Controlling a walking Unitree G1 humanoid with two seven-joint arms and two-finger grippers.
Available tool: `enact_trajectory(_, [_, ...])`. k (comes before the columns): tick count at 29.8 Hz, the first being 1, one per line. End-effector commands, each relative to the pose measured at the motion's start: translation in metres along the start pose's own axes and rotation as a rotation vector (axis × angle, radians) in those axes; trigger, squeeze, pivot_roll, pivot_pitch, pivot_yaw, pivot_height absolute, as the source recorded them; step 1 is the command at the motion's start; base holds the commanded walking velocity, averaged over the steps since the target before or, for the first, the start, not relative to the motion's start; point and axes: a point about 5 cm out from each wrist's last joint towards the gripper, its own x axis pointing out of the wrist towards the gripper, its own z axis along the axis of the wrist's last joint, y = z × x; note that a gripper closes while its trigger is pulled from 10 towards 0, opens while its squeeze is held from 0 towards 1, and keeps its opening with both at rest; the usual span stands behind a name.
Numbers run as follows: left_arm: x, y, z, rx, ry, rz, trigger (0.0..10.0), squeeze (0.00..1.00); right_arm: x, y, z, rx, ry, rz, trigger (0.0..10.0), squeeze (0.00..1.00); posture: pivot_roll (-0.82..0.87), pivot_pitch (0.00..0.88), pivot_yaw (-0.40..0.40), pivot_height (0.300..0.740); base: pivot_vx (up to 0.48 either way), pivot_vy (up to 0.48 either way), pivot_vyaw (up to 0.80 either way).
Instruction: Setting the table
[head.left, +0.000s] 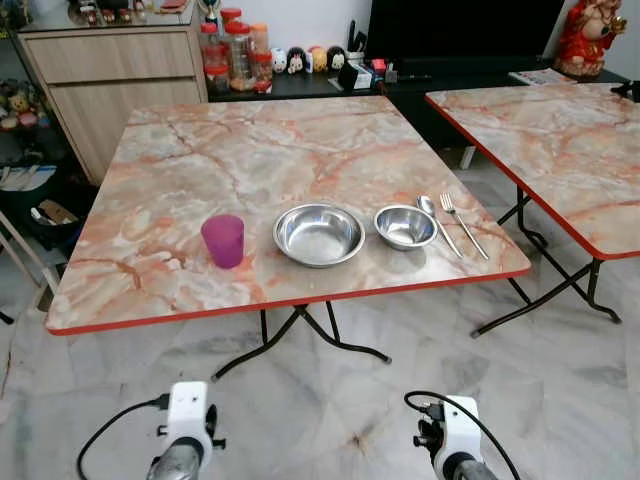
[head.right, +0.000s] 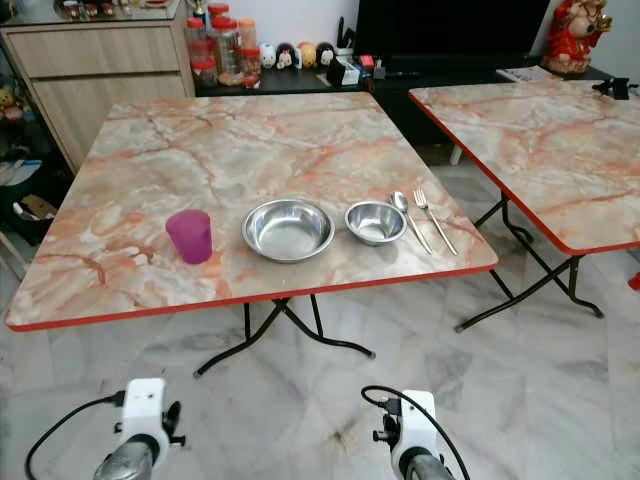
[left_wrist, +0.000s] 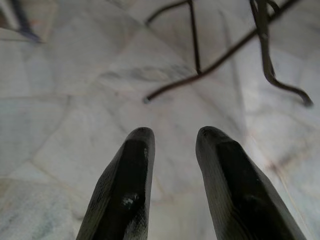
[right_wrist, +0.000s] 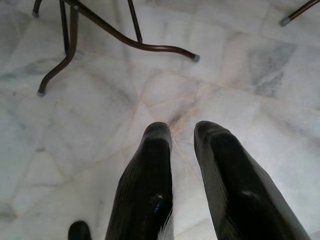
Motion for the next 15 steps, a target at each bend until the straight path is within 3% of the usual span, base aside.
enact_trajectory(1, [-0.006, 0.009, -0.003, -0.028, -0.044, 0.027, 10.0, 0.0, -0.001, -0.007, 0.006, -0.018, -0.052, -0.022, 10.0, 0.0, 0.06, 0.0, -0.072, 0.74, 0.0, 0.0, 0.0])
enact_trajectory(3, [-0.008, 0.01, -0.004, -0.03, -0.049, 0.032, 10.0, 0.0, -0.001, -0.008, 0.007, -0.024, -0.062, -0.023, 10.0, 0.0, 0.06, 0.0, -0.076, 0.74, 0.0, 0.0, 0.0])
enact_trajectory(6, [-0.015, 0.016, -0.005, -0.037, -0.104, 0.042, 10.0, 0.0, -0.003, -0.012, 0.023, -0.056, -0.193, -0.031, 10.0, 0.0, 0.07, 0.0, -0.083, 0.74, 0.0, 0.0, 0.0])
enact_trajectory(9, [-0.017, 0.016, 0.004, -0.041, -0.176, 0.036, 10.0, 0.0, -0.007, -0.014, 0.034, -0.107, -0.289, -0.024, 10.0, 0.0, 0.07, 0.0, -0.079, 0.74, 0.0, 0.0, 0.0])
enact_trajectory(11, [-0.019, 0.015, 0.016, -0.031, -0.262, 0.024, 10.0, 0.0, -0.012, -0.015, 0.047, -0.142, -0.408, -0.012, 10.0, 0.0, 0.05, 0.0, -0.071, 0.74, 0.0, 0.0, 0.0])
enact_trajectory(15, [-0.025, 0.017, 0.026, -0.039, -0.341, 0.034, 10.0, 0.0, -0.02, -0.013, 0.058, -0.197, -0.519, -0.009, 10.0, 0.0, 0.04, 0.0, -0.066, 0.74, 0.0, 0.0, 0.0])
